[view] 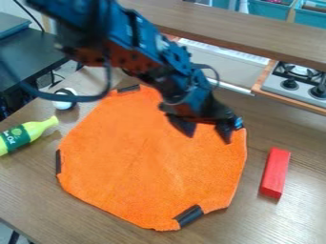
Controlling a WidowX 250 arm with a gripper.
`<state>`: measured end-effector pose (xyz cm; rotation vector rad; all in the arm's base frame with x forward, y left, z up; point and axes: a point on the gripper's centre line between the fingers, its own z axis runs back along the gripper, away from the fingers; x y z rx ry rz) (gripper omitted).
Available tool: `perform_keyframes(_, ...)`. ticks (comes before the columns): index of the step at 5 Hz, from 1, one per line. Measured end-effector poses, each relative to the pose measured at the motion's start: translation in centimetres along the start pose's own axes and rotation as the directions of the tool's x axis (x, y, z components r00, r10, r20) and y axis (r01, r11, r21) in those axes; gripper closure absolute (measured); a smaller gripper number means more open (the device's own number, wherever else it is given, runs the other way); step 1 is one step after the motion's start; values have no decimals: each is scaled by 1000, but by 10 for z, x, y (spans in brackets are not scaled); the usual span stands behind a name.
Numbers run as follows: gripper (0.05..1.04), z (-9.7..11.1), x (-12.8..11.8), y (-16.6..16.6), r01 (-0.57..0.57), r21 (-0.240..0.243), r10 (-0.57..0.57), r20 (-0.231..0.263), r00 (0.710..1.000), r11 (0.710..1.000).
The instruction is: Put the red figure to the right side of the cloth
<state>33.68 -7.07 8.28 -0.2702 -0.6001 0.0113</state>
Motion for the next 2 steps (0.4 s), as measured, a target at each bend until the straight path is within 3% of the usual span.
perform_keyframes(1,85,14,-28,51,50,46,-37,-250,968,998)
perform_keyframes(2,85,11,-52,78,155,16,-127,-493,861,988)
